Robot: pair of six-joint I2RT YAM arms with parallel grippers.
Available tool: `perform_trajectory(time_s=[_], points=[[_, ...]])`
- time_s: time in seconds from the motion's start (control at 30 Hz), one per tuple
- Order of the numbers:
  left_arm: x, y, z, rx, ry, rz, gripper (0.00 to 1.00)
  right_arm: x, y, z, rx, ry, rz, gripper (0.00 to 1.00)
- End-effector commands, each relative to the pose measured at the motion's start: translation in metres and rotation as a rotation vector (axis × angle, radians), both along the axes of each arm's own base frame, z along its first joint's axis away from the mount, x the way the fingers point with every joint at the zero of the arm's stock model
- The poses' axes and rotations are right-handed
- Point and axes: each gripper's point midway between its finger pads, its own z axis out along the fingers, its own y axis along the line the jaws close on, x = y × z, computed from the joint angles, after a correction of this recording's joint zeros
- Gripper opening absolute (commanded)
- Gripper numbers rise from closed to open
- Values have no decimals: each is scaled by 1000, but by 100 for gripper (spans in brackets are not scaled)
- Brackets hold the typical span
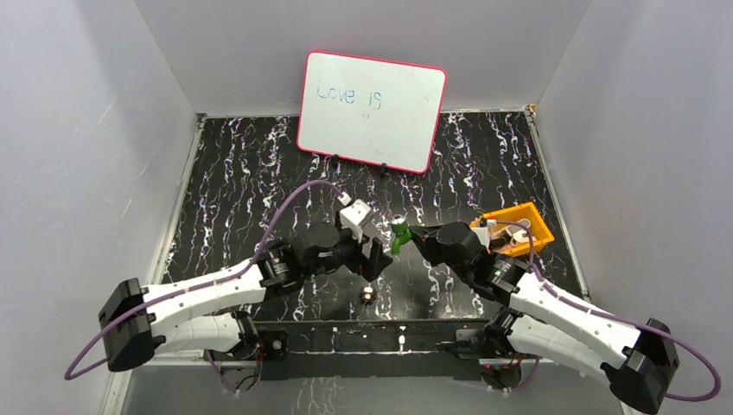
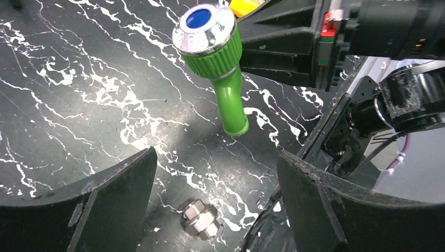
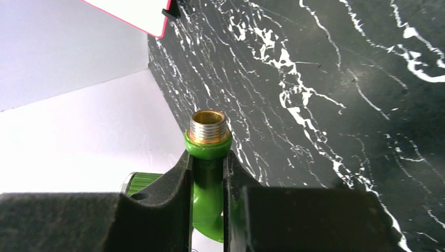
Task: Install the water faucets
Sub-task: Screw the water faucet onto the adaptor.
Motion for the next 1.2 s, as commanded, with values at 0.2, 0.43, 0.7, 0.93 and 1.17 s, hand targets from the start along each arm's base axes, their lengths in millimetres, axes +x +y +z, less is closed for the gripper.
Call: perform_trajectory(time_s=[0.2, 0.43, 0.7, 0.93, 1.17], points=[[25, -41, 37, -138, -90, 0, 80, 8, 27, 73, 206, -90, 45, 0], [40, -54, 39, -145, -119, 30, 60, 3, 36, 79, 218, -96, 100, 0], [48, -49, 45, -167, -150, 60, 0, -2, 40, 99, 185, -192, 182, 3], [30, -36, 72, -208, -140, -23, 0, -2, 21, 115, 25, -375, 218, 62], [-8, -15, 100, -217, -103, -158, 0, -14, -2, 166, -145, -760, 280, 79]])
